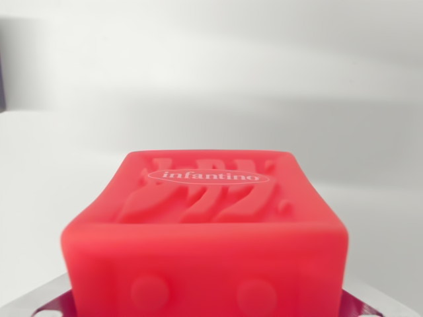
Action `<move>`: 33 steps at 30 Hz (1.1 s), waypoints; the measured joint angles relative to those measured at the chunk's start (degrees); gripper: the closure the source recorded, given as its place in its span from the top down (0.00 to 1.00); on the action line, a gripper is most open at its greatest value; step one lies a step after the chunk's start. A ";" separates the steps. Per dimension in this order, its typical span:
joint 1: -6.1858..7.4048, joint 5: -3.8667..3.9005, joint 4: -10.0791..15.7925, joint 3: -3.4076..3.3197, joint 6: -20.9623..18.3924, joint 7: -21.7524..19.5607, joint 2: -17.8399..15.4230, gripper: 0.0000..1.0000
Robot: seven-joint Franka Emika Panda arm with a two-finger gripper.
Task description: Destack cube
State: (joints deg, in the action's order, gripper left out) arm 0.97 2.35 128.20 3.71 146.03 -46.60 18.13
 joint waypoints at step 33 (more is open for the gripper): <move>-6.50 -0.07 2.48 -0.21 2.04 7.39 -0.38 0.00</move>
State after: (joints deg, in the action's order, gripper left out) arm -5.53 2.28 130.68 3.50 148.06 -39.21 17.75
